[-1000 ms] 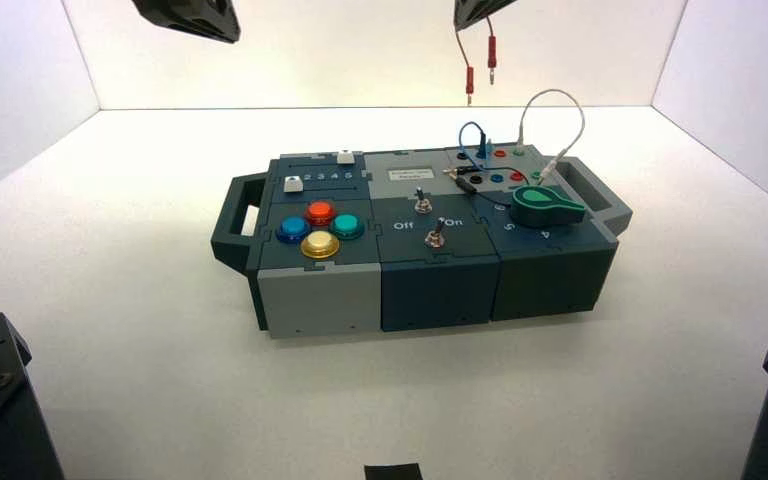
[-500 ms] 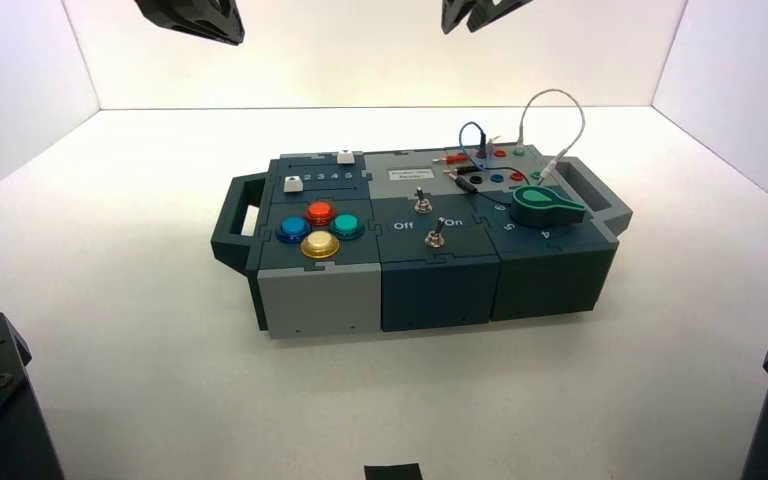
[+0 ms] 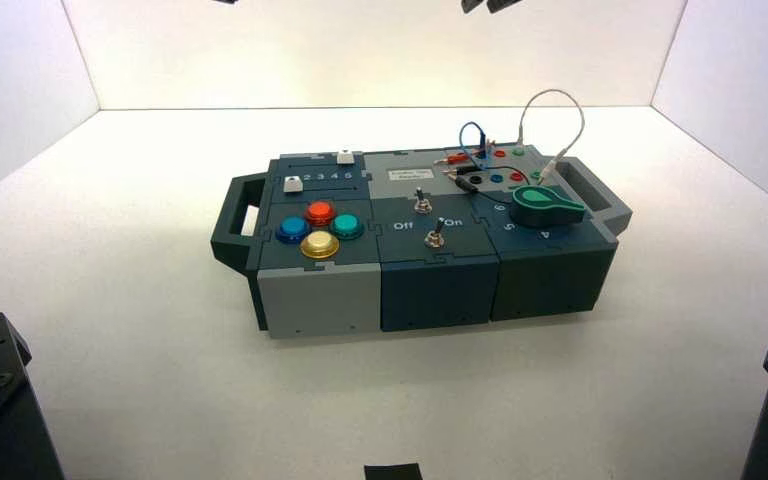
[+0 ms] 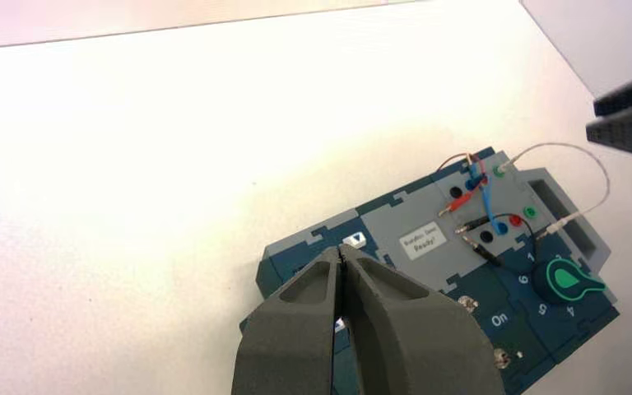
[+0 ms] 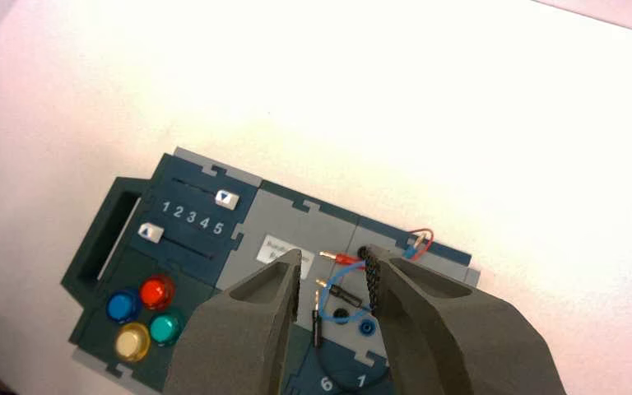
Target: Pull the red wire.
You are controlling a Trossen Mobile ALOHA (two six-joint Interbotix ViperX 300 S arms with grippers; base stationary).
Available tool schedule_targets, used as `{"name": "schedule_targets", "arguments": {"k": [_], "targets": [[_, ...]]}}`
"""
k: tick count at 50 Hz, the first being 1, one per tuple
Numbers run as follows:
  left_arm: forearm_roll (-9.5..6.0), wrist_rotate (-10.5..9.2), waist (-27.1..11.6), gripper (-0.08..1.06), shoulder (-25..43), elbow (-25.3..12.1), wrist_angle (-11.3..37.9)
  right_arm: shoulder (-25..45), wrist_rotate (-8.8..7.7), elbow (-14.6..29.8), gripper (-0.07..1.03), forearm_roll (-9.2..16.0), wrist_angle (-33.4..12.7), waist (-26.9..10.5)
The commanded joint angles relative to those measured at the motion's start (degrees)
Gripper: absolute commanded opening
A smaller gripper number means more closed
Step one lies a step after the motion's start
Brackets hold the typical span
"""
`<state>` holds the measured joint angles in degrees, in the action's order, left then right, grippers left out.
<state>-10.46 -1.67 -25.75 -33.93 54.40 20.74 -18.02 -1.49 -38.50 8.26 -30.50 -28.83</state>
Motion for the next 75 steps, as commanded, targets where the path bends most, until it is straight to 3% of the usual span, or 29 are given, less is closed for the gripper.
{"name": "schedule_targets", "arguments": {"k": [1,14,32,56,75], "targets": [[-0.09,-0.18,-0.26,-0.03,-1.05,-1.93,0.09,-2.99,0.09,-1.23,0.41,1.23,0.97,-0.35],[-0.09,-0.18,-0.26,-0.03,-2.11,-1.67,0.79,-5.71,0.09,-5.27,0.36,1.32,2.11,-0.35],[0.09,-0.18,-0.26,-0.03,-4.39,-1.58,0.79,-11.69,-0.35,-9.14,-0.01,0.35,6.33,-0.26],[0.35,-0.18,-0.26,-0.03,-6.77,-1.67,1.32,-14.5,-0.26,-11.16,-0.02,0.09,6.24,-0.26],[0.7,-0.09,1.23,-0.03,-11.07,0.53,2.11,-18.19,0.53,-14.5,-0.02,0.53,6.24,0.18]]}}
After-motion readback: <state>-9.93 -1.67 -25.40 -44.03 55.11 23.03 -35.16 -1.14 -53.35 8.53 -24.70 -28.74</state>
